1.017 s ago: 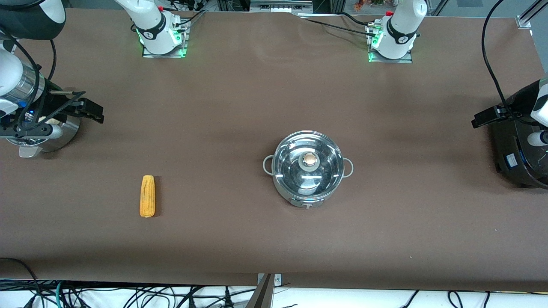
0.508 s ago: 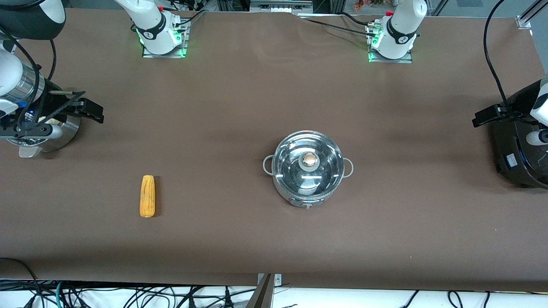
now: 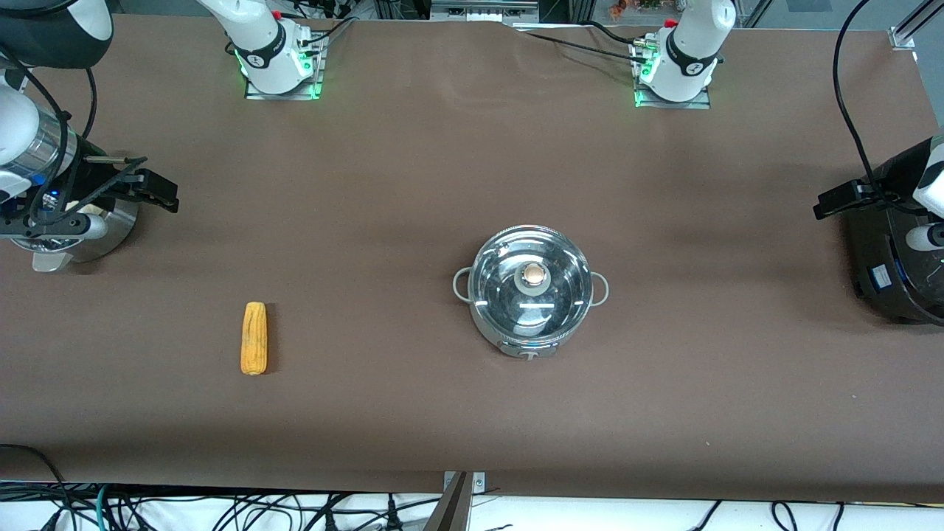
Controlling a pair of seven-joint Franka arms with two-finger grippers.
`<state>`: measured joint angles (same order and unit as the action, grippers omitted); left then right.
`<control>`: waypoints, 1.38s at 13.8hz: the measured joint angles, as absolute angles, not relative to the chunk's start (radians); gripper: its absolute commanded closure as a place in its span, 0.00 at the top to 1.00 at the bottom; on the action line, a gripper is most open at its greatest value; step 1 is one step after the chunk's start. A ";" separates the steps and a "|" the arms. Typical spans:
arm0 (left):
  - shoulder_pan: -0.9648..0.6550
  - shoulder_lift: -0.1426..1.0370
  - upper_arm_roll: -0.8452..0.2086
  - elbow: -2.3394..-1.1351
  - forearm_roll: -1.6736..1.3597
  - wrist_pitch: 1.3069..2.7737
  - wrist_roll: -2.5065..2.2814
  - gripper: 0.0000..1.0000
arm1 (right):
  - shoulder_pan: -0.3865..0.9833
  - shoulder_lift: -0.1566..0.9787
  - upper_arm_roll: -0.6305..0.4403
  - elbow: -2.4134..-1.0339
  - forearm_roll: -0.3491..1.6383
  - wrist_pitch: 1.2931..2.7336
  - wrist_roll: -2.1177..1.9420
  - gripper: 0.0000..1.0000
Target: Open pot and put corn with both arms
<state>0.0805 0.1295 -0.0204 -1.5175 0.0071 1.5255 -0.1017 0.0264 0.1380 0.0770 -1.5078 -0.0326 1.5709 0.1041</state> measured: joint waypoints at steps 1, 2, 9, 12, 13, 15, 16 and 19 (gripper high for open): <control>0.081 0.130 -0.020 -1.518 0.007 1.524 -0.101 1.00 | 0.026 0.138 0.077 -1.507 -0.033 1.572 0.104 1.00; 0.081 0.130 -0.020 -1.518 0.007 1.522 -0.101 1.00 | 0.026 0.142 0.077 -1.507 -0.033 1.580 0.104 1.00; 0.080 0.151 -0.020 -1.519 0.007 1.517 -0.100 1.00 | 0.022 0.369 0.074 -1.514 -0.033 1.816 0.104 1.00; 0.080 0.165 -0.020 -1.519 0.004 1.514 -0.100 1.00 | 0.021 0.514 0.074 -1.519 -0.033 2.000 0.091 1.00; 0.082 0.166 -0.020 -1.519 -0.013 1.497 -0.101 1.00 | 0.021 0.558 0.074 -1.520 -0.033 2.047 0.083 1.00; 0.098 0.167 -0.019 -1.526 -0.088 1.452 -0.103 1.00 | 0.013 0.629 0.072 -1.525 -0.034 2.134 0.053 1.00; 0.111 0.167 -0.018 -1.530 -0.105 1.447 -0.103 1.00 | 0.003 0.657 0.071 -1.531 -0.034 2.182 0.022 1.00; 0.124 0.167 -0.022 -1.534 -0.083 1.450 -0.101 1.00 | -0.027 0.720 0.070 -1.567 -0.034 2.324 -0.023 1.00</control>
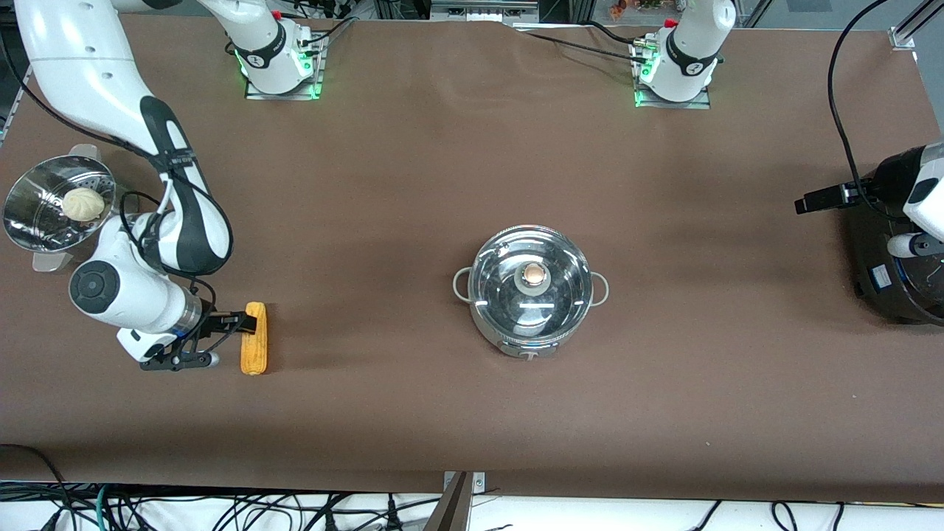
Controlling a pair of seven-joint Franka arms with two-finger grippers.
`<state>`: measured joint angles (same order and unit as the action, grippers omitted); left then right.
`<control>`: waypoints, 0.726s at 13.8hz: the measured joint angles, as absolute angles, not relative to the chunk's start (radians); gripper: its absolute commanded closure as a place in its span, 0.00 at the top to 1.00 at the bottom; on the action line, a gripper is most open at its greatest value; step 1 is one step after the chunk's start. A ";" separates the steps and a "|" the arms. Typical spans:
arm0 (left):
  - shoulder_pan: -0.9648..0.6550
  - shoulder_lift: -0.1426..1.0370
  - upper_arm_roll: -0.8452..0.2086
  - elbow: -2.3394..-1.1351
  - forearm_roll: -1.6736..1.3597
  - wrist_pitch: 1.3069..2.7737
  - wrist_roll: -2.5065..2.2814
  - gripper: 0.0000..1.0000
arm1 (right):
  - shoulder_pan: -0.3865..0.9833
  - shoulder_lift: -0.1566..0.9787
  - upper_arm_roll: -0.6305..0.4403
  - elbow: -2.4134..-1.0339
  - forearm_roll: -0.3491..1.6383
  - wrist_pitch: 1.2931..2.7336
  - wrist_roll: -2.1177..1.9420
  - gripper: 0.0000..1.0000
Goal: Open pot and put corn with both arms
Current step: 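Lower the right gripper onto the yellow corn and close it, then reach the left gripper to the glass lid knob while the right gripper lifts corn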
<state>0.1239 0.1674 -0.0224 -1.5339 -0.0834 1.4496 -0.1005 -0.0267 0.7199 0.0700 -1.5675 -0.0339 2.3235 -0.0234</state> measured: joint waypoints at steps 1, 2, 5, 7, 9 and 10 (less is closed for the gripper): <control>0.123 0.167 -0.036 -1.534 -0.061 1.454 -0.100 1.00 | -0.028 0.731 0.070 -1.584 -0.034 2.370 -0.026 1.00; 0.122 0.167 -0.052 -1.534 -0.052 1.456 -0.105 1.00 | -0.027 0.738 0.072 -1.598 -0.034 2.406 -0.026 1.00; 0.117 0.167 -0.083 -1.541 -0.135 1.471 -0.197 1.00 | -0.015 0.739 0.082 -1.609 -0.034 2.433 -0.026 1.00; 0.118 0.167 -0.164 -1.549 -0.160 1.511 -0.276 1.00 | -0.004 0.739 0.082 -1.609 -0.034 2.440 -0.026 1.00; 0.112 0.166 -0.283 -1.550 -0.158 1.557 -0.337 1.00 | 0.002 0.739 0.082 -1.612 -0.034 2.452 -0.026 1.00; 0.108 0.166 -0.340 -1.550 -0.154 1.586 -0.355 1.00 | 0.002 0.741 0.082 -1.614 -0.034 2.459 -0.026 1.00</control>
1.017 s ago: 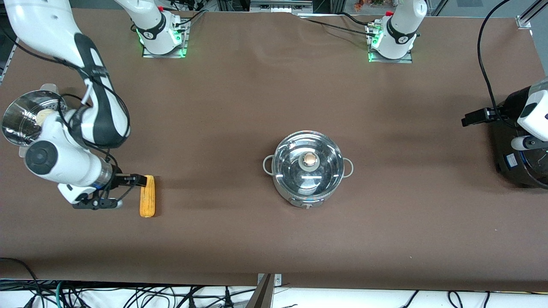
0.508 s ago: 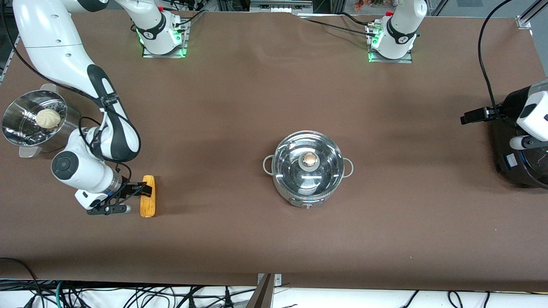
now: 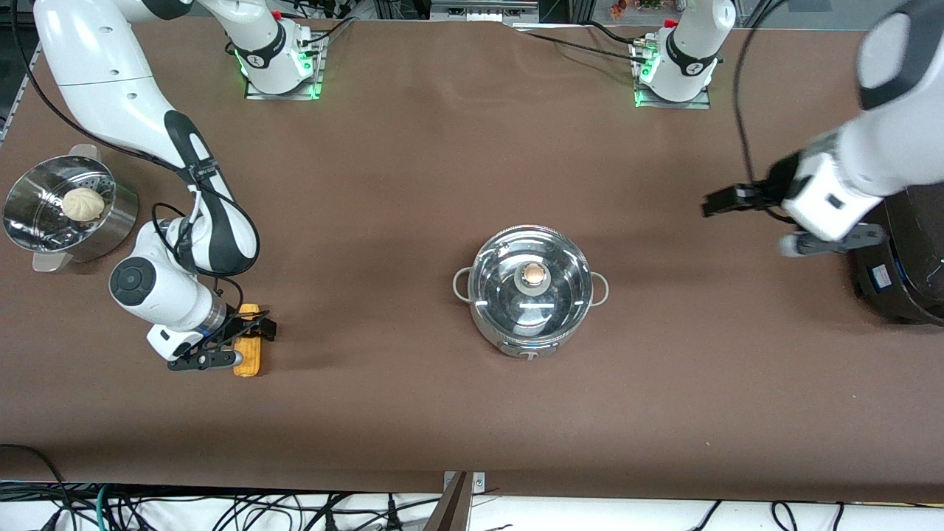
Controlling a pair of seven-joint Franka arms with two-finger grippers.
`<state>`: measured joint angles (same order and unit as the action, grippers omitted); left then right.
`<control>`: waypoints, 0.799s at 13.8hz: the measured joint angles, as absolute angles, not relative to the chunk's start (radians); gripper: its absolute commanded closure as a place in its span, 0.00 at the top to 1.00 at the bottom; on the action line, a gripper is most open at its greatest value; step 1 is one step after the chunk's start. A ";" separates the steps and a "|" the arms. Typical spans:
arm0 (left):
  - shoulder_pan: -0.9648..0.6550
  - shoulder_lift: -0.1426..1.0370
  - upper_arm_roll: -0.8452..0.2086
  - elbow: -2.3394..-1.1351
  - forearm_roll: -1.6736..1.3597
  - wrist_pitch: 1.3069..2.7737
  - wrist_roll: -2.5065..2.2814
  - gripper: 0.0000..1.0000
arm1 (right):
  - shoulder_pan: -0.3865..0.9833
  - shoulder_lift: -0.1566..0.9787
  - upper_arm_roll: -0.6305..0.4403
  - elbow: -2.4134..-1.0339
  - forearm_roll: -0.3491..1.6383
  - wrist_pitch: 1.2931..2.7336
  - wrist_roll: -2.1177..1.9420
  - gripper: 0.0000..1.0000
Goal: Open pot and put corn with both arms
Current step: 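Reach the left gripper to the glass lid knob while the right gripper lifts corn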
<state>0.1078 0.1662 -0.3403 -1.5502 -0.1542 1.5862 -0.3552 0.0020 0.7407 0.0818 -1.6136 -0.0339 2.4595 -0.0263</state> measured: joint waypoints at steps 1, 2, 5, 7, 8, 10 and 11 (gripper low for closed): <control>0.100 0.167 -0.388 -1.553 -0.147 1.620 -0.381 1.00 | 0.002 0.743 0.082 -1.616 -0.034 2.469 -0.026 1.00; 0.087 0.169 -0.425 -1.558 -0.138 1.658 -0.415 1.00 | 0.002 0.746 0.081 -1.619 -0.034 2.476 -0.026 0.98; -0.010 0.223 -0.458 -1.577 -0.069 1.783 -0.485 1.00 | 0.002 0.756 0.081 -1.622 -0.034 2.489 -0.027 0.24; -0.086 0.297 -0.459 -1.578 -0.005 1.845 -0.534 1.00 | 0.002 0.757 0.081 -1.621 -0.034 2.492 -0.038 0.08; -0.118 0.334 -0.459 -1.575 0.022 1.866 -0.567 1.00 | 0.002 0.757 0.081 -1.621 -0.034 2.493 -0.047 0.05; -0.166 0.402 -0.458 -1.555 0.078 1.887 -0.623 1.00 | 0.002 0.755 0.081 -1.620 -0.034 2.493 -0.053 0.05; -0.180 0.433 -0.458 -1.534 0.089 1.892 -0.635 1.00 | 0.002 0.755 0.081 -1.619 -0.034 2.493 -0.055 0.05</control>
<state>-0.1797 0.4330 -0.4582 -1.5342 0.0892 1.8917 -0.6350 0.0019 0.7550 0.0814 -1.6191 -0.0340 2.4935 -0.0545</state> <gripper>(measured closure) 0.000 0.568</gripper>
